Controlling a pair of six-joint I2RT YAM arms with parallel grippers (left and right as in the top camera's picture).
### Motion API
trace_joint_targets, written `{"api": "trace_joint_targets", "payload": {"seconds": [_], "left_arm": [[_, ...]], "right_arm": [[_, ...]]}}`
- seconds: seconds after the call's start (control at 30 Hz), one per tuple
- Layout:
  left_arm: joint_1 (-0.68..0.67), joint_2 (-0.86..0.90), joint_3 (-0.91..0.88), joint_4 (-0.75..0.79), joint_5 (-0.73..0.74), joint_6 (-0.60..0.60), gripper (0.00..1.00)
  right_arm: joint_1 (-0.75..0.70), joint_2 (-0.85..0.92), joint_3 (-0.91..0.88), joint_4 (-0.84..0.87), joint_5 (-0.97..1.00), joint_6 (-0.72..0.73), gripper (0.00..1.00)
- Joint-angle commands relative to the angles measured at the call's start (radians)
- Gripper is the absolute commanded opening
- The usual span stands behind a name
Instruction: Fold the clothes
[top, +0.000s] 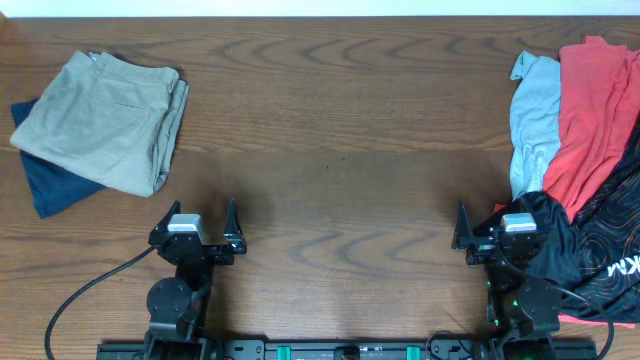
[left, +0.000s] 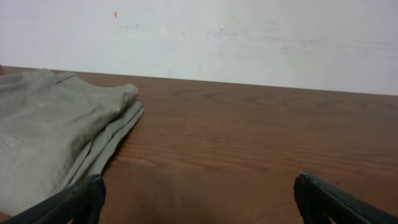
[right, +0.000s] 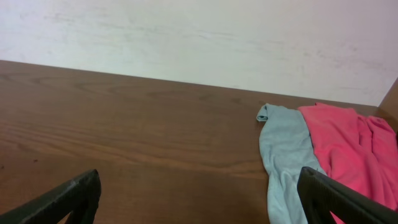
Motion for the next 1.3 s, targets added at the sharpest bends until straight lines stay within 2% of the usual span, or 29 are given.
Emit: {"api": "trace_joint_targets", "payload": {"seconds": [0.0,1.07,1.27], "left_arm": [[-0.004,-0.005,-0.018,-0.04,-0.005,0.009,0.98],[-0.004,-0.005,-0.018,-0.031,-0.015,0.008,0.98],[-0.004,0.0,-0.016,-0.037,0.014,-0.033,0.98]], "right_arm": [[0.012,-0.007,-0.003,-0.003,-0.003,-0.013,0.99],[0.012,-0.007,-0.003,0.015,0.012,-0.011,0.99],[0.012,-0.004,-0.002,0.002,0.037,0.031,0.99]]}}
